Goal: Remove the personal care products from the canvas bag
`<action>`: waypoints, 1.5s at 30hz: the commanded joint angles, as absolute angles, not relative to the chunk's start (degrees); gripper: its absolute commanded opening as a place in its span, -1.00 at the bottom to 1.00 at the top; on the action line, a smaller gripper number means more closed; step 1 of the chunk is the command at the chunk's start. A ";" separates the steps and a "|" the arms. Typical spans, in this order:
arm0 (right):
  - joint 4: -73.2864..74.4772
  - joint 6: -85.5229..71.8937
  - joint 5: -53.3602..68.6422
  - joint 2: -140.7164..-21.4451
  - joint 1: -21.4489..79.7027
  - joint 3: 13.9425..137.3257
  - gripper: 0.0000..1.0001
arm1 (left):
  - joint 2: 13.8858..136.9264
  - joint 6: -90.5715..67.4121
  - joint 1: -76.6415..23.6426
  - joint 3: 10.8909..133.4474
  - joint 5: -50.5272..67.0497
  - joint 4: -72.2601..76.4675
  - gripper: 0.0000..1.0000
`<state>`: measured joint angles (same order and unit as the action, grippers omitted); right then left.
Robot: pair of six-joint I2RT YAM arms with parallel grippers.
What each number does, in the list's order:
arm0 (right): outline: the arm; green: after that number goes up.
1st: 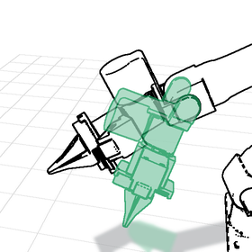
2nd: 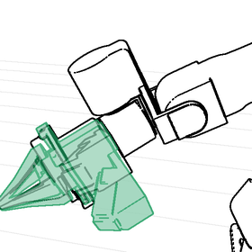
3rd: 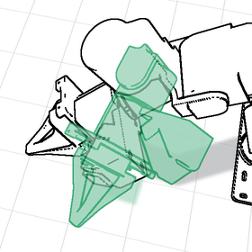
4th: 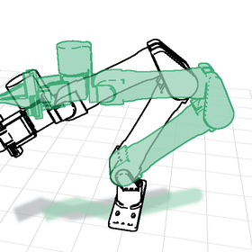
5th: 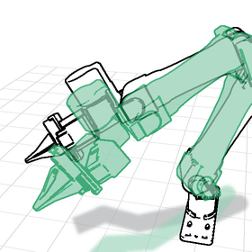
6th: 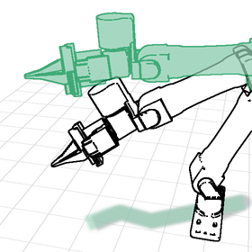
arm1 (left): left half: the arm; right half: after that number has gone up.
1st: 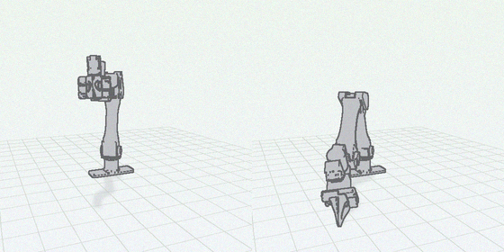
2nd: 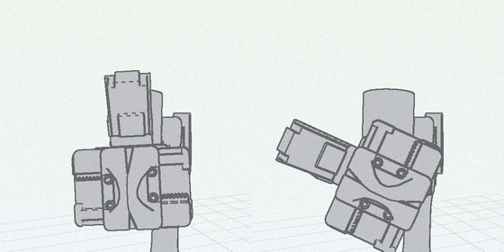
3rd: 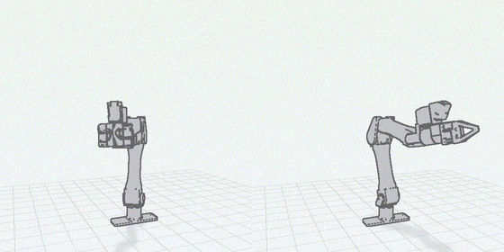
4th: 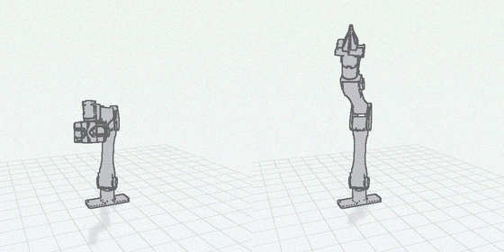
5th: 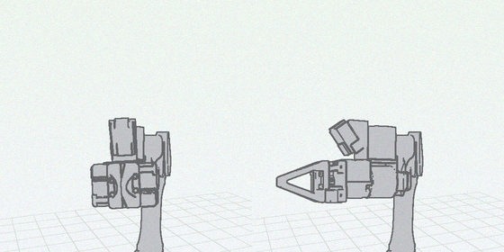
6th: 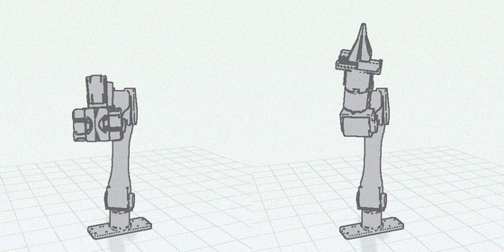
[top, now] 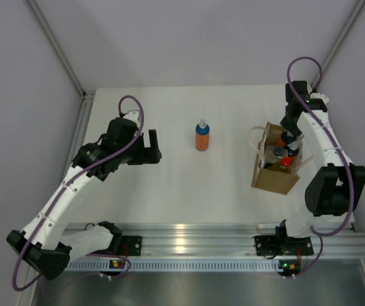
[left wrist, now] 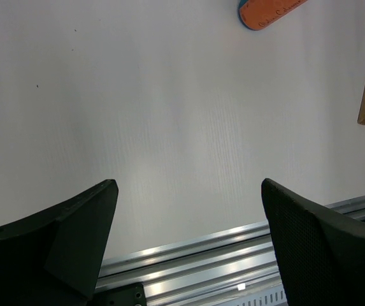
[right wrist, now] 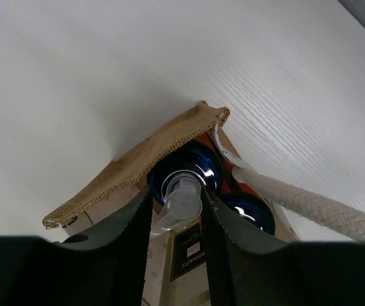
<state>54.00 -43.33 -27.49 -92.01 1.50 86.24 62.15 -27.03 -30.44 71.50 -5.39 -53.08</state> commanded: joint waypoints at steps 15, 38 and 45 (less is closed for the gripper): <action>50.98 -41.14 -29.62 -91.23 2.37 83.94 -0.81 | 62.58 -26.28 -30.50 71.81 -6.15 -50.80 0.97; 48.69 -31.47 -27.95 -83.41 2.72 87.10 -1.00 | 63.19 -26.10 -30.59 72.51 -6.06 -50.89 0.97; 49.92 -29.89 -26.99 -80.77 2.72 89.29 -1.00 | 63.02 -26.45 -30.50 72.60 -5.89 -50.89 0.97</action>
